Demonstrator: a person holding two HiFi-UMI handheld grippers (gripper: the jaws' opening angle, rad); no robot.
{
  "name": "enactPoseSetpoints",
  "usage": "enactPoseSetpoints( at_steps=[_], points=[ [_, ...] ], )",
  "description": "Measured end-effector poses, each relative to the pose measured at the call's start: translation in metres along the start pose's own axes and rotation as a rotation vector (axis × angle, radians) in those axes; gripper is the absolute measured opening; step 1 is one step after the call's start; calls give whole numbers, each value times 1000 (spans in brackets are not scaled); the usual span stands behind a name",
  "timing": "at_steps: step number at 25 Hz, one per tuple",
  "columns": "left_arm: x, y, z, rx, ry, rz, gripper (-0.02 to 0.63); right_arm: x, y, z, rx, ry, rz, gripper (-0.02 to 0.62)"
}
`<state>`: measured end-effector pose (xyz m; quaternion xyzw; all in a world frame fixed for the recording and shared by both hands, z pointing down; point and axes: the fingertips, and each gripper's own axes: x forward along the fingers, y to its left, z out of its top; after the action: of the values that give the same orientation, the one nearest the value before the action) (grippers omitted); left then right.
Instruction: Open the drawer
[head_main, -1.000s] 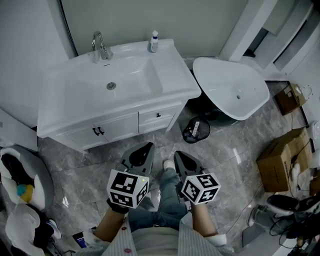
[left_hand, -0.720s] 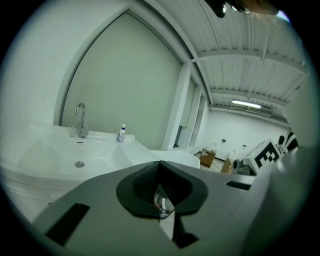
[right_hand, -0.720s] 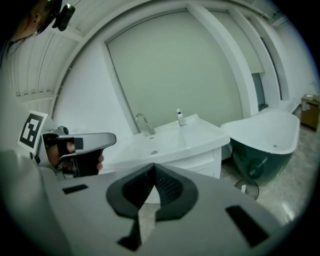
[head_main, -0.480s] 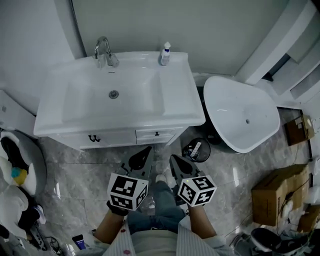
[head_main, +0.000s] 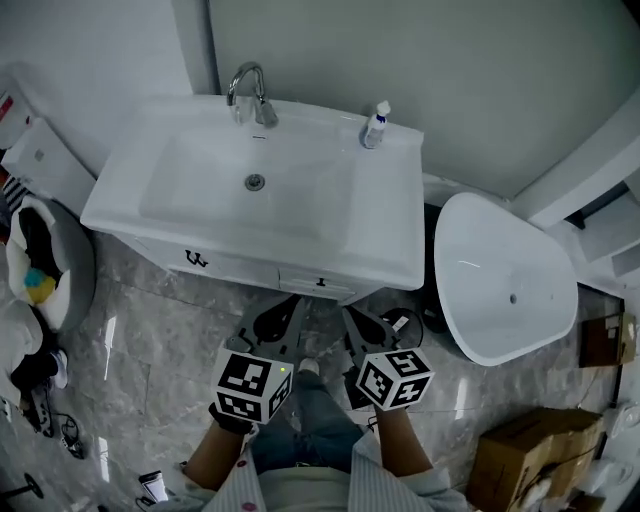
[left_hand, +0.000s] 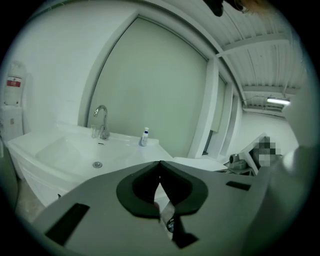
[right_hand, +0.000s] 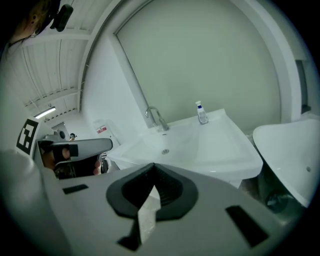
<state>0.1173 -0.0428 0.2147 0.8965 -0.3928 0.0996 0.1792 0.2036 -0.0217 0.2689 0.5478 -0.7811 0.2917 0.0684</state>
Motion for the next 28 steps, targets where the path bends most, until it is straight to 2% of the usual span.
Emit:
enactPoseSetpoints(
  at_steps=[7, 13, 19, 28],
  points=[
    [-1, 8, -14, -47, -9, 100, 15, 15, 2, -12, -39, 74, 89, 9],
    [-1, 17, -23, -68, -6, 125, 15, 27, 6, -27, -50, 124, 108, 9],
    [2, 30, -31, -81, 0, 107, 15, 43, 8, -33, -59, 135, 85, 9],
    [10, 47, -59, -96, 17, 58, 15, 58, -6, -56, -80, 165, -7, 9]
  ],
)
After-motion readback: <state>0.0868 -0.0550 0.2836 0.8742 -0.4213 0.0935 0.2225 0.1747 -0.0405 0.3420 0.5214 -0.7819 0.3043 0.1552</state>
